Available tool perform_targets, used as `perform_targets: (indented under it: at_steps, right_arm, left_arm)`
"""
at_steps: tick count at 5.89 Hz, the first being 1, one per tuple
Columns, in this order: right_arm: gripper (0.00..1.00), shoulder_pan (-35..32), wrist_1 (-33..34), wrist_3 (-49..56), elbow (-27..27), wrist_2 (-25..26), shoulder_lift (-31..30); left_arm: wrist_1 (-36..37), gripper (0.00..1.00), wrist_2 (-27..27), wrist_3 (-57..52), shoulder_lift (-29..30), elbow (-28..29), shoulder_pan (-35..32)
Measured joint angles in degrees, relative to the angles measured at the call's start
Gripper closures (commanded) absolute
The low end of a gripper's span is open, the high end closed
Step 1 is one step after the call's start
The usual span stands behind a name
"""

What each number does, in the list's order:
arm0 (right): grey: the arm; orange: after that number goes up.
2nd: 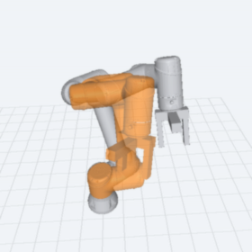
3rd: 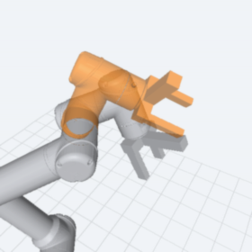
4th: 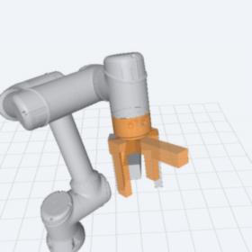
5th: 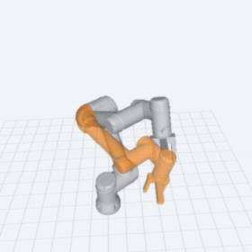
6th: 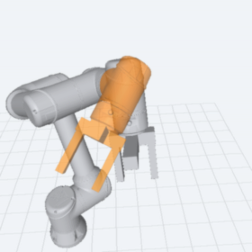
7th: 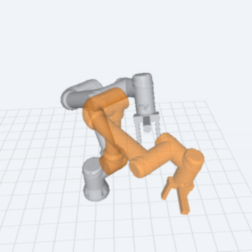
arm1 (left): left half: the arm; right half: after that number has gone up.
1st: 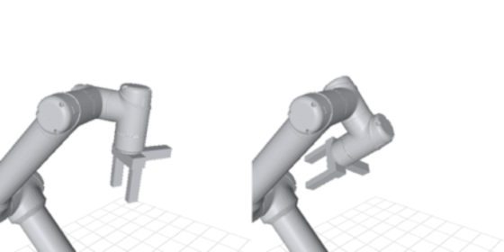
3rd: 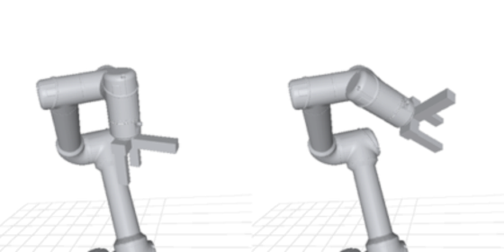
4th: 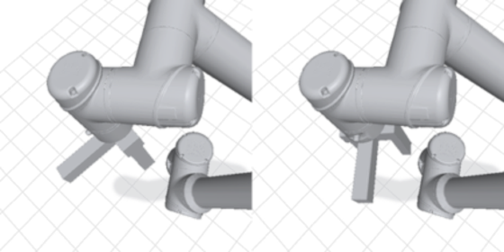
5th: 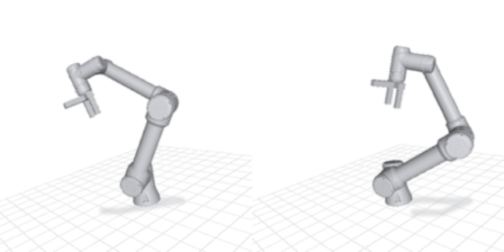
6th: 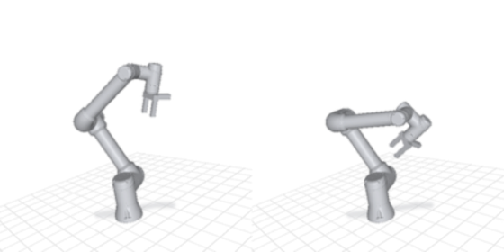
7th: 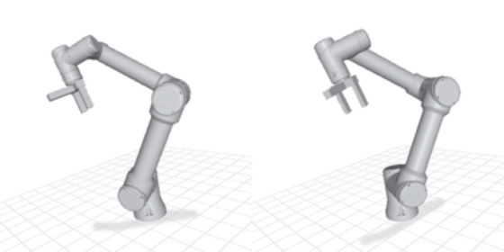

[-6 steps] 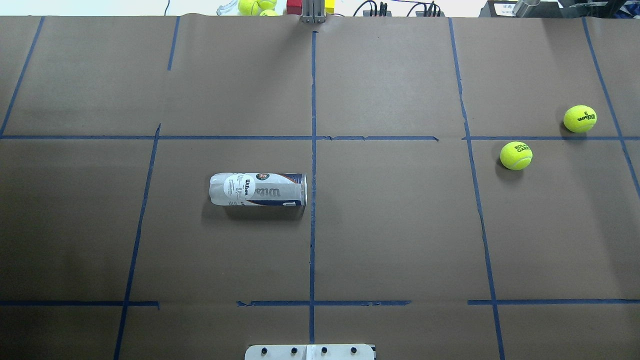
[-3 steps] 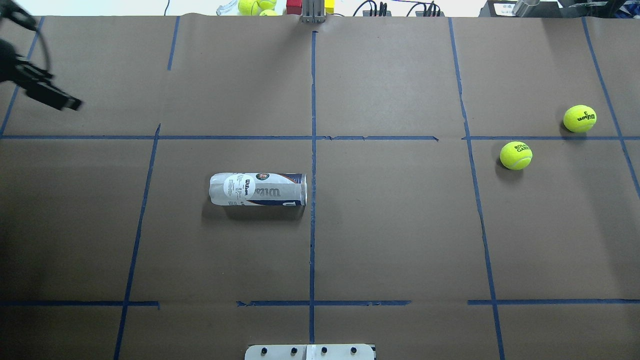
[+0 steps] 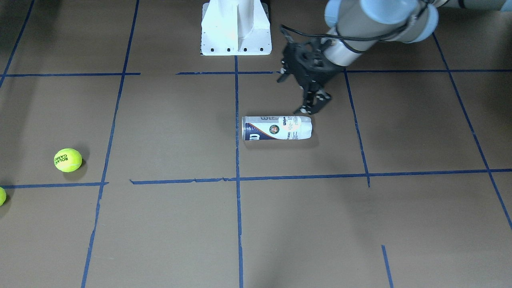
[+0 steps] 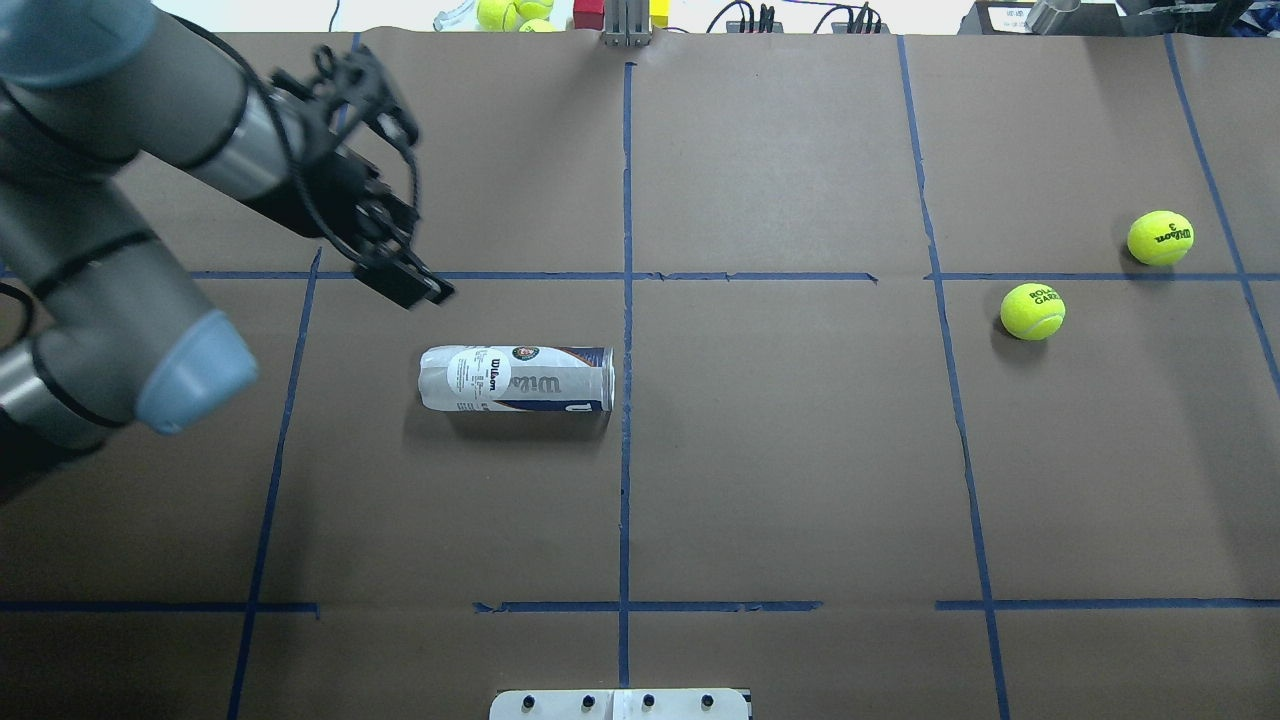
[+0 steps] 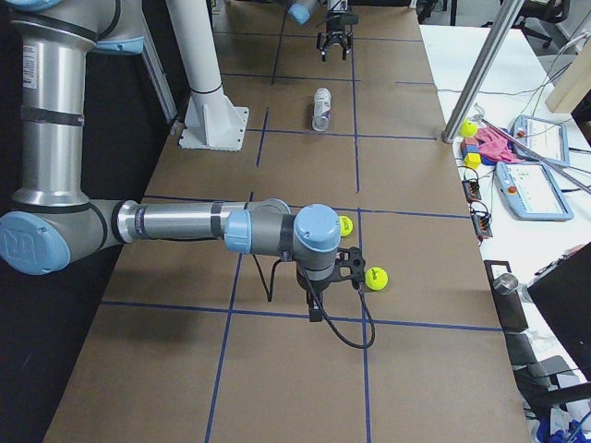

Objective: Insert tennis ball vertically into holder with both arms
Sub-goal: 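Reach the left gripper down over the clear tube's open end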

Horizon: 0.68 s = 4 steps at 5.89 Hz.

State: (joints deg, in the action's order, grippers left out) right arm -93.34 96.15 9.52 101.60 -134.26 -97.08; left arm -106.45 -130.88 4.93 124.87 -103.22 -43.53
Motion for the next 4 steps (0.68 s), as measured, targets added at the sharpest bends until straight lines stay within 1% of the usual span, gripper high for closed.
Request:
perform_targets:
  at_steps: [1, 2, 3, 4]
  right_arm:
    - [0.0, 0.0, 0.0, 0.0, 0.0, -0.1, 0.0]
    - [0.0, 0.0, 0.0, 0.1, 0.0, -0.1, 0.0]
    - [0.0, 0.0, 0.0, 0.1, 0.0, -0.2, 0.0]
    - [0.0, 0.0, 0.0, 0.1, 0.0, -0.4, 0.0]
  left_arm:
    - [0.2, 0.0, 0.4, -4.6, 3.1, 2.6, 1.2]
    - [0.3, 0.0, 0.8, -9.2, 4.6, 4.9, 1.7]
    - [0.3, 0.0, 3.4, -12.7, 5.0, 6.4, 2.8]
    - [0.2, 0.0, 7.6, -14.7, 5.1, 7.1, 4.8]
